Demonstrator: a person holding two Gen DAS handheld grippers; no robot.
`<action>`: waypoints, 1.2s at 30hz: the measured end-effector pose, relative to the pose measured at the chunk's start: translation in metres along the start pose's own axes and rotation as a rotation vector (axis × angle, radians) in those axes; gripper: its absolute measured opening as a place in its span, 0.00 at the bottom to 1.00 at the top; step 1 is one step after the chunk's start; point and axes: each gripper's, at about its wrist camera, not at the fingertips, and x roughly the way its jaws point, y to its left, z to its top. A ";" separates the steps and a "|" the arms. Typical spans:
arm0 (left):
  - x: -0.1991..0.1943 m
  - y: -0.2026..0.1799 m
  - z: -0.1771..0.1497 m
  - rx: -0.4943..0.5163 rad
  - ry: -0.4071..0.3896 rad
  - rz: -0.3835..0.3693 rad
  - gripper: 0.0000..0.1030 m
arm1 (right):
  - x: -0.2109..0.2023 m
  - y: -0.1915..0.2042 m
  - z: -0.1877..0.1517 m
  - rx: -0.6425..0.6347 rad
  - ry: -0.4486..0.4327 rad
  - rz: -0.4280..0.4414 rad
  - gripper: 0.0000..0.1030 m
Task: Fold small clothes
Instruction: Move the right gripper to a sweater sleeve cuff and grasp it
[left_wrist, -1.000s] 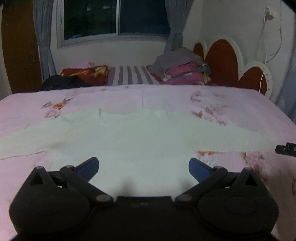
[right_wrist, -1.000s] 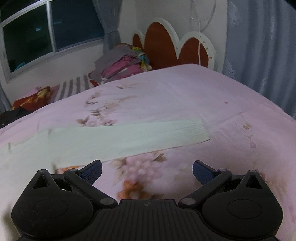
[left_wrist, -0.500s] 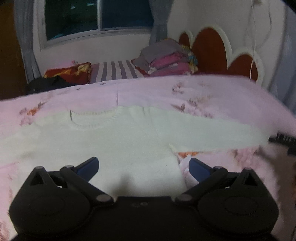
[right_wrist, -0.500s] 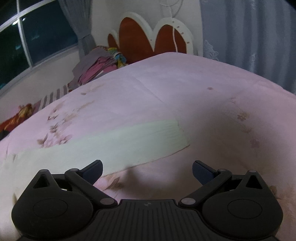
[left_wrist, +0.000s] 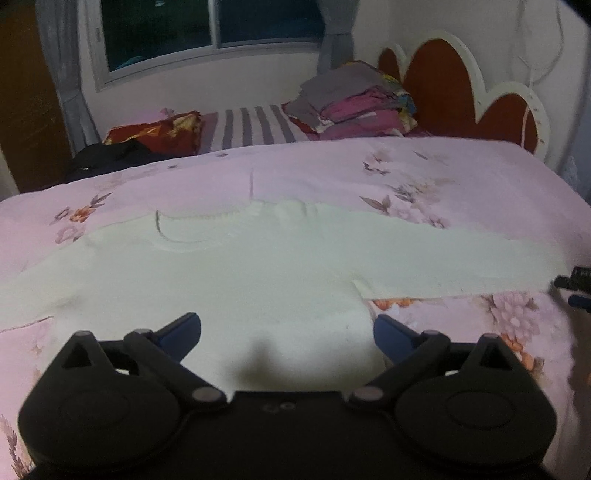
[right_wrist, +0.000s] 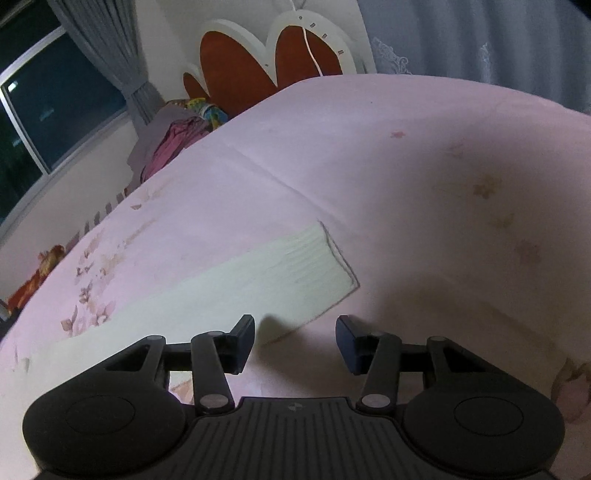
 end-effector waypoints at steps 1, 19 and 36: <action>0.000 0.003 0.001 -0.012 -0.001 0.003 0.97 | 0.002 -0.002 0.002 0.017 0.004 0.008 0.48; -0.005 0.089 -0.011 -0.160 -0.011 0.035 1.00 | -0.007 -0.026 0.002 0.269 0.034 0.149 0.30; -0.024 0.134 -0.027 -0.224 -0.015 0.110 1.00 | -0.028 -0.081 0.024 0.485 -0.013 0.207 0.29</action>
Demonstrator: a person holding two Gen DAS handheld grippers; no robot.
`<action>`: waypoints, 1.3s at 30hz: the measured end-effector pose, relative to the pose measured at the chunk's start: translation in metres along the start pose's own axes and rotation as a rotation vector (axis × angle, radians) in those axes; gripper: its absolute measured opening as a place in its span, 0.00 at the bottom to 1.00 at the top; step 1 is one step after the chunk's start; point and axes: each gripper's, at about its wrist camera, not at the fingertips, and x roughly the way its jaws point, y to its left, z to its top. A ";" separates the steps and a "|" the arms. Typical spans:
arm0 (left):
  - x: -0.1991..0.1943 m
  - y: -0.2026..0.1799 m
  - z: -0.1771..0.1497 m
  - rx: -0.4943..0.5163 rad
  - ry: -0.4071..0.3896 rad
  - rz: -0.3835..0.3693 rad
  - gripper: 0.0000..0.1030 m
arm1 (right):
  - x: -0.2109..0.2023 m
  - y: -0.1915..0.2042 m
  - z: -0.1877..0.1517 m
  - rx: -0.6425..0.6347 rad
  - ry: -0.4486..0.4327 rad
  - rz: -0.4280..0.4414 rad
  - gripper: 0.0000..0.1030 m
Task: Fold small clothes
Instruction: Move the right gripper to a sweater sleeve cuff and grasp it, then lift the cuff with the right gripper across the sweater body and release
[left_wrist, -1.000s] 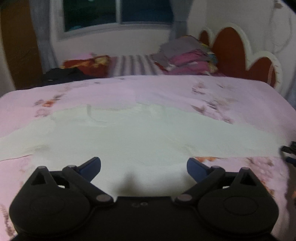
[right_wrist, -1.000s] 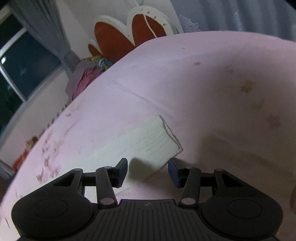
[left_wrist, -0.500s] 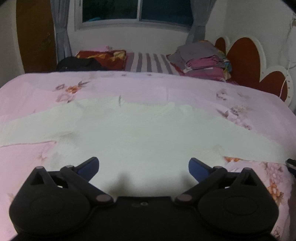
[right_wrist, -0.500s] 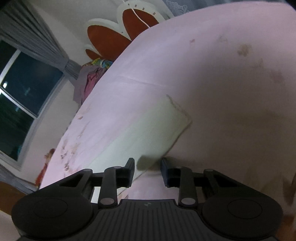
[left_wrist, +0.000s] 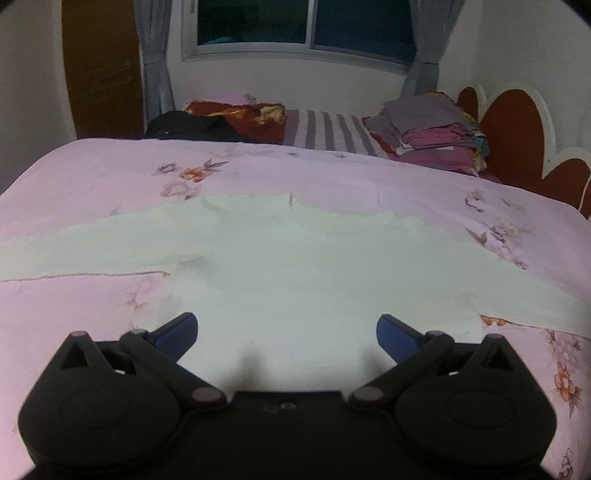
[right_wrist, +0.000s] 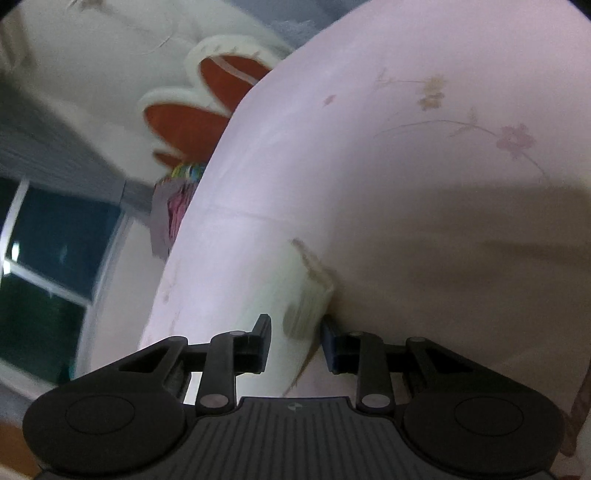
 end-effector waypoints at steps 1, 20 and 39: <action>0.001 0.001 -0.001 -0.004 0.002 0.003 1.00 | -0.001 0.005 -0.001 -0.036 0.001 -0.011 0.29; 0.033 0.069 -0.017 -0.168 0.155 -0.094 1.00 | -0.028 0.170 -0.132 -0.570 0.090 0.101 0.02; 0.042 0.164 -0.011 -0.100 0.105 -0.044 0.93 | 0.047 0.285 -0.393 -0.976 0.389 0.220 0.03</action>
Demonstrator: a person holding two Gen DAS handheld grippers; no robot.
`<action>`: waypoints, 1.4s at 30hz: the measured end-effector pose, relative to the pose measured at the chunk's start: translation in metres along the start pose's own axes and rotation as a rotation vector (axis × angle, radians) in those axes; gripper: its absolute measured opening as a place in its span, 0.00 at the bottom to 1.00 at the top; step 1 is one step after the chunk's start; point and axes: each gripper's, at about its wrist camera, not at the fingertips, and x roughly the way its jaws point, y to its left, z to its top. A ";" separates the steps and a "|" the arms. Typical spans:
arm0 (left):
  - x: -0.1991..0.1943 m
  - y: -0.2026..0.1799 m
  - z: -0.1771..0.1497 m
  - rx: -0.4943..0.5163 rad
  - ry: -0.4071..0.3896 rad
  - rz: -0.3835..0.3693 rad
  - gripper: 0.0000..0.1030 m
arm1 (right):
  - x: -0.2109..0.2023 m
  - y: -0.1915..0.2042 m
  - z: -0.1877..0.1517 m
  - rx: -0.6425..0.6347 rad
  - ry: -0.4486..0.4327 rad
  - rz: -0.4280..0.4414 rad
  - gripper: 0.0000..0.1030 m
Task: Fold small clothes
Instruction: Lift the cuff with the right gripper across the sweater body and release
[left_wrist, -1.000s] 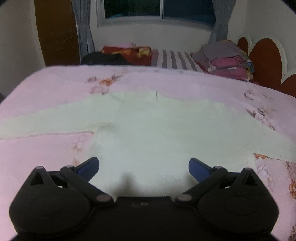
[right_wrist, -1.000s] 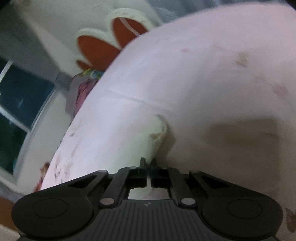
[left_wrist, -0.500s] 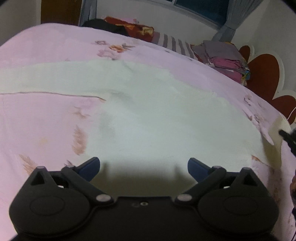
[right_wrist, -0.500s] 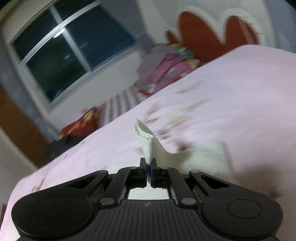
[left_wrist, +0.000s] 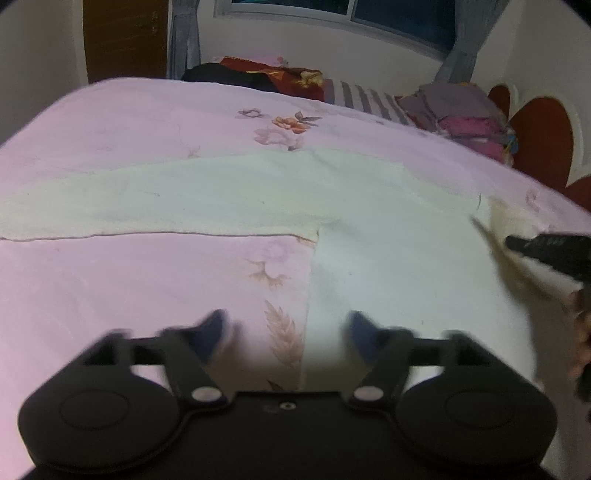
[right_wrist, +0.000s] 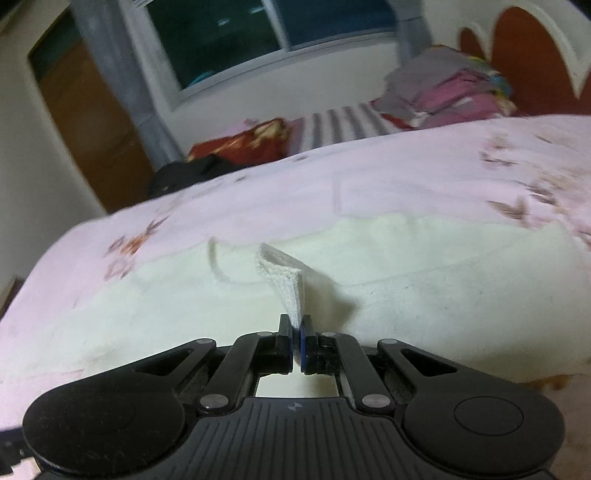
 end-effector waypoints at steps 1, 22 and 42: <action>0.001 0.005 0.002 -0.016 -0.007 -0.007 0.99 | 0.005 0.007 -0.002 -0.015 0.002 0.003 0.03; 0.022 0.018 0.035 -0.055 0.039 -0.183 0.73 | 0.055 0.080 -0.034 -0.179 0.070 -0.044 0.03; 0.127 -0.105 0.049 0.002 0.169 -0.461 0.18 | -0.059 -0.084 -0.033 0.103 -0.073 -0.290 0.68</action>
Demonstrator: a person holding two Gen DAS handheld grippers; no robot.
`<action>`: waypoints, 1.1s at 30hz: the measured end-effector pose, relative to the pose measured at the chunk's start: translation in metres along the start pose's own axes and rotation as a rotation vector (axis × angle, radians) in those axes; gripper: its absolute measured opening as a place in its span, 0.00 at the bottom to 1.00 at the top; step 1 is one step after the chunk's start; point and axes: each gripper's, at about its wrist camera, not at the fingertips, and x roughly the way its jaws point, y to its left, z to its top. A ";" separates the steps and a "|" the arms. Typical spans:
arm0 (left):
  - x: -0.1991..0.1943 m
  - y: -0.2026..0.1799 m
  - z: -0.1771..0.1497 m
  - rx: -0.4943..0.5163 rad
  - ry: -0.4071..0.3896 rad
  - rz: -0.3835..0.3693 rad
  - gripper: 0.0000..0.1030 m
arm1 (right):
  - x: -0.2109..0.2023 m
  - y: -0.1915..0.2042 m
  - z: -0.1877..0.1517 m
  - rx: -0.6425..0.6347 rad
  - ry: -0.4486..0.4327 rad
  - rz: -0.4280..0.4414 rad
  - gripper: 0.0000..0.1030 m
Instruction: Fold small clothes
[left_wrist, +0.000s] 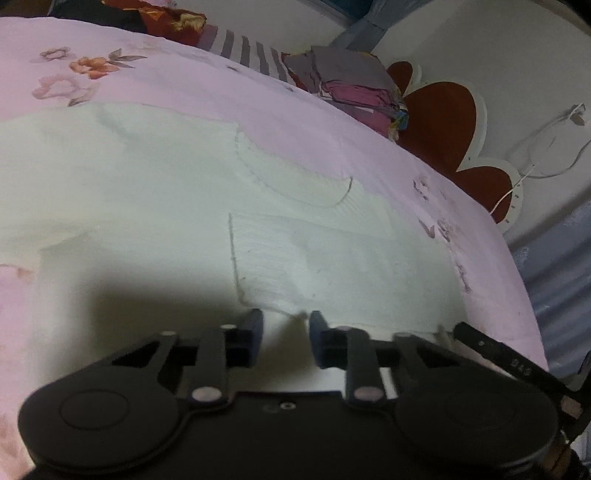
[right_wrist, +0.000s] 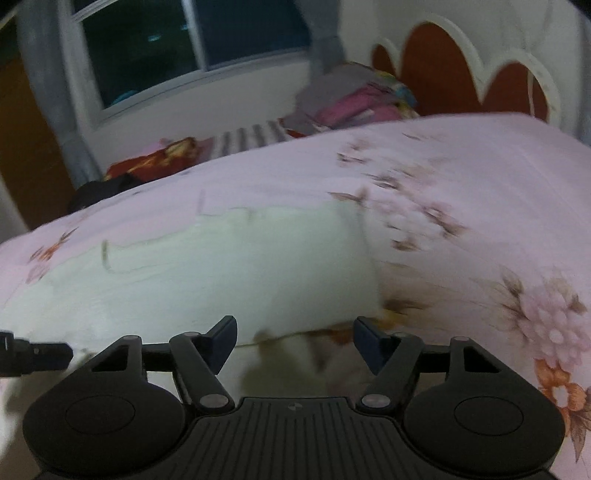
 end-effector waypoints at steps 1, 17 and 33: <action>0.004 -0.002 0.002 0.002 0.003 0.010 0.11 | 0.000 -0.007 0.003 0.017 0.004 0.002 0.67; -0.032 0.018 0.021 -0.021 -0.149 0.081 0.00 | 0.031 -0.010 -0.002 -0.034 0.075 0.051 0.57; 0.007 0.013 -0.002 -0.285 -0.039 -0.067 0.18 | 0.023 -0.016 -0.004 -0.006 0.076 0.062 0.57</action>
